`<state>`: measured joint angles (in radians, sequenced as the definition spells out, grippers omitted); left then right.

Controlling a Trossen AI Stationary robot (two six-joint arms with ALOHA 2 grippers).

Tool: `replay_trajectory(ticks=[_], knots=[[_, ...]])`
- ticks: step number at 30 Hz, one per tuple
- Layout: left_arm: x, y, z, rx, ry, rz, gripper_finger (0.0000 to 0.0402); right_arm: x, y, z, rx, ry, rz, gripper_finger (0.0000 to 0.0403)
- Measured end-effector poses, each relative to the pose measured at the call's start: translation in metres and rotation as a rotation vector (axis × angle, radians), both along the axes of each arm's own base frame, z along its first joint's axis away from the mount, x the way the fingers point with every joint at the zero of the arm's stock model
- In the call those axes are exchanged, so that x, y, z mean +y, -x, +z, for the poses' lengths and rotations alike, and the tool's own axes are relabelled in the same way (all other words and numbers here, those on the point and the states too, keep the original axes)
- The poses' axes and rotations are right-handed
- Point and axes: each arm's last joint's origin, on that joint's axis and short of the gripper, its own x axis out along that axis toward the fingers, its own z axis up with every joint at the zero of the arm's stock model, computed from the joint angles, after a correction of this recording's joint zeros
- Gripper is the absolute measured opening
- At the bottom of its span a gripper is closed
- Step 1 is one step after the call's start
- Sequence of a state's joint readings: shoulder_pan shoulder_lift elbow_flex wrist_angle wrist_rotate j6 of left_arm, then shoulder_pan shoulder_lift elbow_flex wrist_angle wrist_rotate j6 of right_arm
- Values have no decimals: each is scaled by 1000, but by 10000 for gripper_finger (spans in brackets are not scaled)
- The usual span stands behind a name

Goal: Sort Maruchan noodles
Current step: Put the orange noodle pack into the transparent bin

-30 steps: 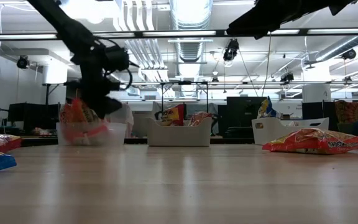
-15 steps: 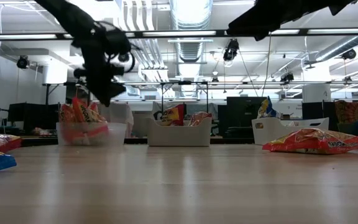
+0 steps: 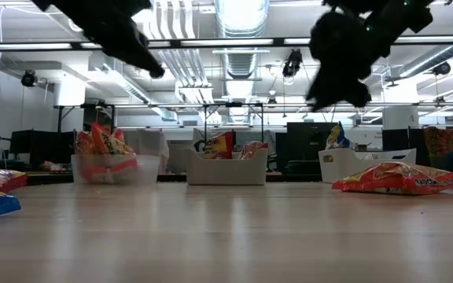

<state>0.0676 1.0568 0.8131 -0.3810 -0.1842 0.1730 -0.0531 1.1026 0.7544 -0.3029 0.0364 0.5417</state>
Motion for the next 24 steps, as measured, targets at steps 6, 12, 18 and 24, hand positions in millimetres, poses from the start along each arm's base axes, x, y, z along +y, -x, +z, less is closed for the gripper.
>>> replay_trajectory(ticks=[6, 12, 18, 24], knots=[[-30, 13, -6, -65, -53, -194, 94, 2, 13, -8, 494, -245, -151, 115], [-31, 22, -17, -89, -11, -164, 94, 3, 20, -13, 864, -284, -258, 73], [-30, 25, -19, -98, -14, -165, 94, 3, 13, -36, 999, -271, -263, 25], [-30, 24, -17, -102, -15, -164, 94, 1, -1, -67, 1043, -246, -233, 9]])
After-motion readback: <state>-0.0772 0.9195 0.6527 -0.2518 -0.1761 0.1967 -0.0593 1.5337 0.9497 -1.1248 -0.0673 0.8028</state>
